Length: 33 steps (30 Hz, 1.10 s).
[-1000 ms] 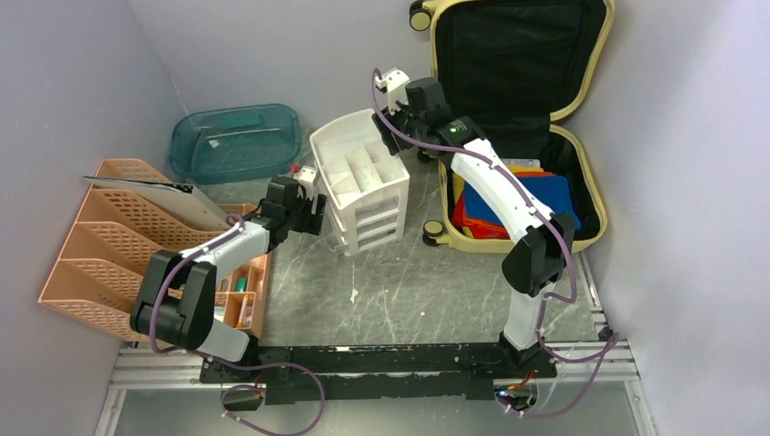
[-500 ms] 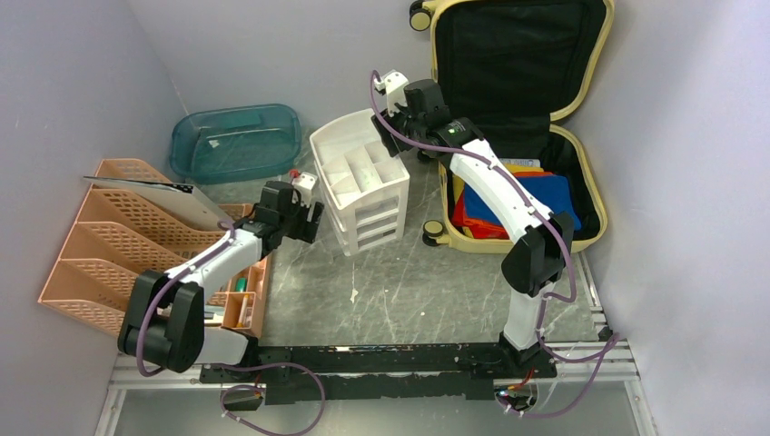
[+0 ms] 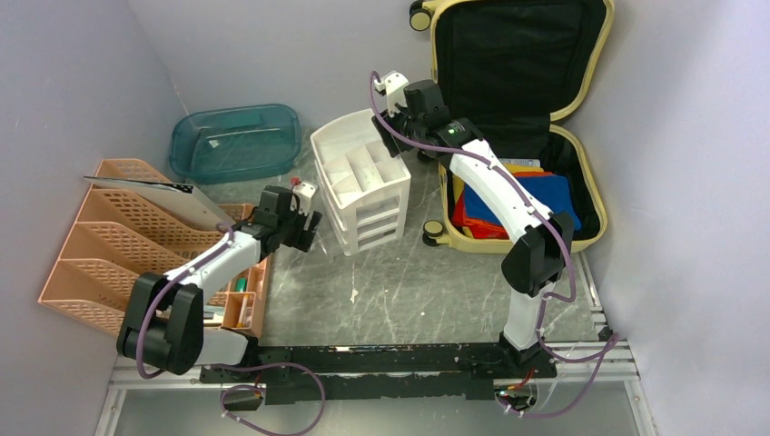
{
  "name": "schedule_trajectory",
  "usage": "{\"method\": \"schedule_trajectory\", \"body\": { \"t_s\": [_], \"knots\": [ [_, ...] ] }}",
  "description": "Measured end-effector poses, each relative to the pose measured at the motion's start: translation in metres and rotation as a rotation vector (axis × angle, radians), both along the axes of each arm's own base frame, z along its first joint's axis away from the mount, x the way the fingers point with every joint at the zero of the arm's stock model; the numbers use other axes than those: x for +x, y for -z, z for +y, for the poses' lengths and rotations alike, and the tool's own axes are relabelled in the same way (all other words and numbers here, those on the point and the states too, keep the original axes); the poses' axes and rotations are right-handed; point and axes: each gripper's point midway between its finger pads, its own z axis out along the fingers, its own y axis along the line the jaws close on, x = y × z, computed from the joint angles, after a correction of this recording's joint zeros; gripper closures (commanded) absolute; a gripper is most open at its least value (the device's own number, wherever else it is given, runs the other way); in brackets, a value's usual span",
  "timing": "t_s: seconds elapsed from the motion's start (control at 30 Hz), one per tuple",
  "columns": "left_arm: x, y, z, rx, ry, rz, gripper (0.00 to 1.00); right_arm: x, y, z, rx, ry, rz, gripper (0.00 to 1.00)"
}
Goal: Open, take out, and arrange the luggage
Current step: Open the drawer in the storage box.
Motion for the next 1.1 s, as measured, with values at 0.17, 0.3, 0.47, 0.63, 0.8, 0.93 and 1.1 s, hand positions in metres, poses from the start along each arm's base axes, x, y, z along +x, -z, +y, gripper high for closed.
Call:
{"method": "schedule_trajectory", "body": {
  "t_s": [0.17, 0.3, 0.47, 0.63, 0.8, 0.93, 1.1],
  "knots": [
    [0.001, -0.01, 0.003, -0.034, -0.009, -0.017, 0.17, 0.0, 0.003, 0.0, -0.004, -0.001, 0.005, 0.36],
    [0.013, -0.038, -0.003, -0.099, -0.021, -0.081, 0.17, -0.001, 0.006, 0.0, -0.007, -0.002, 0.011, 0.36],
    [0.034, -0.058, -0.015, -0.166, -0.03, -0.14, 0.18, -0.003, 0.008, 0.003, 0.001, -0.02, 0.021, 0.36],
    [0.041, -0.027, -0.018, -0.174, -0.065, -0.065, 0.19, -0.004, 0.012, 0.003, 0.0, -0.026, 0.03, 0.36],
    [0.041, -0.001, -0.014, -0.14, -0.094, -0.001, 0.2, -0.005, 0.014, 0.004, 0.0, -0.029, 0.034, 0.36],
    [0.042, 0.0, -0.009, -0.118, -0.111, -0.008, 0.2, -0.005, 0.014, 0.004, 0.0, -0.03, 0.035, 0.36],
    [0.041, -0.002, 0.001, -0.056, -0.113, -0.022, 0.19, -0.005, 0.014, 0.004, -0.001, -0.03, 0.035, 0.36]
  ]
}}
